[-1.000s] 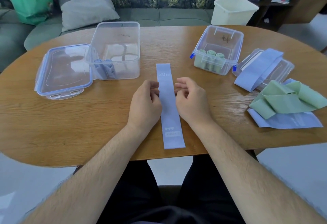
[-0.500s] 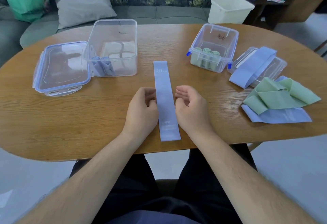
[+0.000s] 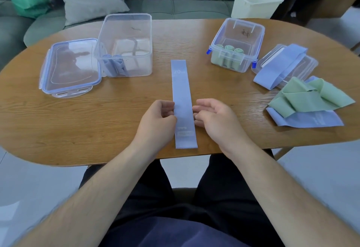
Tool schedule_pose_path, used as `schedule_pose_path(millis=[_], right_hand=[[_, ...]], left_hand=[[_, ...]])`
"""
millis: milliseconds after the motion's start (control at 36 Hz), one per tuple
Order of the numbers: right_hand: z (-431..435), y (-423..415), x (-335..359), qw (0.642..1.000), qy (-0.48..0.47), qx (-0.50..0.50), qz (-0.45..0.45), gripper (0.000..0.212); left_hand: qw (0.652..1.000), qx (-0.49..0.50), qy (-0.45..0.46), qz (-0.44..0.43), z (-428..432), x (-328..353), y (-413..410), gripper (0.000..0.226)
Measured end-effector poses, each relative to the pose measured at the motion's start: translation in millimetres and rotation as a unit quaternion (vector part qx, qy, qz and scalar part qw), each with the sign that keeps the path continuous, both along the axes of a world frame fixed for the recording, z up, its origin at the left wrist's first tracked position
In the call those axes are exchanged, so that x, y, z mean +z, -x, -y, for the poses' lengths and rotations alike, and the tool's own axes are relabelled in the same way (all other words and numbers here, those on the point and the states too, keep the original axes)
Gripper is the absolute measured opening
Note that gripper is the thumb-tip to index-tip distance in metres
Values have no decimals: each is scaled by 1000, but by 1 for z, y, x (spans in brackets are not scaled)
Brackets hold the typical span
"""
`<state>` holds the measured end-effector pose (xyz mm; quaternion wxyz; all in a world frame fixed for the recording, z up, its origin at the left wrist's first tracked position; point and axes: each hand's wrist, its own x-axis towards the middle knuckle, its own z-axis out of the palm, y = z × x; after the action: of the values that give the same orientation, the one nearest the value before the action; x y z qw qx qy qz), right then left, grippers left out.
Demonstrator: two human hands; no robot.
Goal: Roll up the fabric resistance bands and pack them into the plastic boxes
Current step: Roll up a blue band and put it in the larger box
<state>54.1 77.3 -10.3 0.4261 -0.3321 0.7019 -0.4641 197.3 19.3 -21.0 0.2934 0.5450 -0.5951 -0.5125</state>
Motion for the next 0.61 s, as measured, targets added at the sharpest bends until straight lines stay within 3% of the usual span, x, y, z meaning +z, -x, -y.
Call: schedule_pose_path(millis=[222,472,528,611], right_hand=[[-15,-2,10,1000,-18,14,-7,39],[-30,-15,11,999,-14,37,-14,33],[-28,-16,13,999,-10,44,-13,42],[-26,-15,13,999,2,45,-9,32]], left_hand=[[999,-7,2,40,-15,12,-10,35],[999,-28,-5,27,-27,7,-16,36],[999,-35,-1,28,-25,10,-14,38],[999,-40,2,34,-23,15,-16,37]])
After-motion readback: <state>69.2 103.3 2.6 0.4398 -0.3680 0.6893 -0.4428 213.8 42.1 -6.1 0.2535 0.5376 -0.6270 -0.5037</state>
